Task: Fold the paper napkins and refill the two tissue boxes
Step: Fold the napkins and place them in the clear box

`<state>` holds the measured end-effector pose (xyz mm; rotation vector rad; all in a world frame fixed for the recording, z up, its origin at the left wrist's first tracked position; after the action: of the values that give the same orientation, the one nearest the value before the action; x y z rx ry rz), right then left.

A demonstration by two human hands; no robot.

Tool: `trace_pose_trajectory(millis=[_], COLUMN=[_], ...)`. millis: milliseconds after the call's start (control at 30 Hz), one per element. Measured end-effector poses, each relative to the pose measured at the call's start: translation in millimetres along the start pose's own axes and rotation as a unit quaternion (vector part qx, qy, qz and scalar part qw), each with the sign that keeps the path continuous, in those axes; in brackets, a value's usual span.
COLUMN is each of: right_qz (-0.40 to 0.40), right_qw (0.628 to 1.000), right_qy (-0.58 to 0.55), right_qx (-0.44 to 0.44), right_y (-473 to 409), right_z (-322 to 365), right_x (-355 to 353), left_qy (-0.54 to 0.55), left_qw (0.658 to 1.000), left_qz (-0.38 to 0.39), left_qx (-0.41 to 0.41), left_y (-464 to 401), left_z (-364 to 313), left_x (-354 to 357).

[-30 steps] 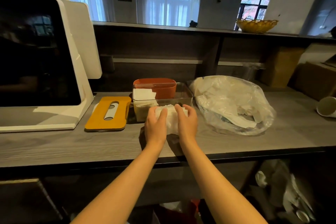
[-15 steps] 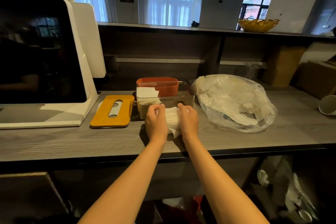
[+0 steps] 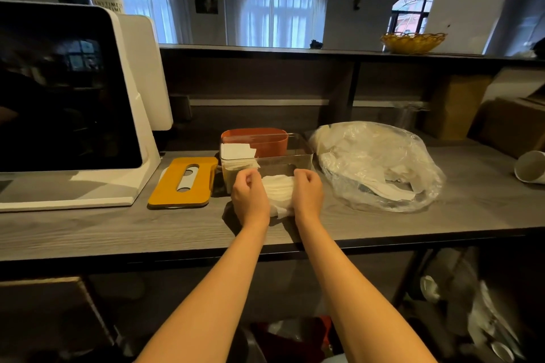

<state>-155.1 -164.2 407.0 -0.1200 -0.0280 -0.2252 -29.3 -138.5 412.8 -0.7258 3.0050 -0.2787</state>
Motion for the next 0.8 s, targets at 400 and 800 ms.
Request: trace_pose_trajectory(millis=[400, 800], right_qz=[0.072, -0.155], right_qw=[0.995, 0.985], right_qy=[0.059, 0.079], right_qx=[-0.03, 0.001], right_y=[-1.6, 4.3], right_z=[3.1, 4.6], right_x=[8.2, -21.0], left_qy=[-0.087, -0.076], left_qw=[0.995, 0.978], left_qz=[0.037, 0.19], left_qx=[0.004, 0.035], left_y=[-0.8, 8.9], left_z=[-0.4, 1.5], left_x=[7.2, 18.7])
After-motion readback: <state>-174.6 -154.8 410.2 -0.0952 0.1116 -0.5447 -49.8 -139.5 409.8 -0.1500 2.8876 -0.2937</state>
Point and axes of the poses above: each hand's wrist, its own y-axis away from the middle knuckle, its own x-axis out of the palm, z = x × y, the point moved 4 cm from there along -y, towards the middle knuckle, and after that the axes turned 10 degrees about z, right-handed, at the moved point
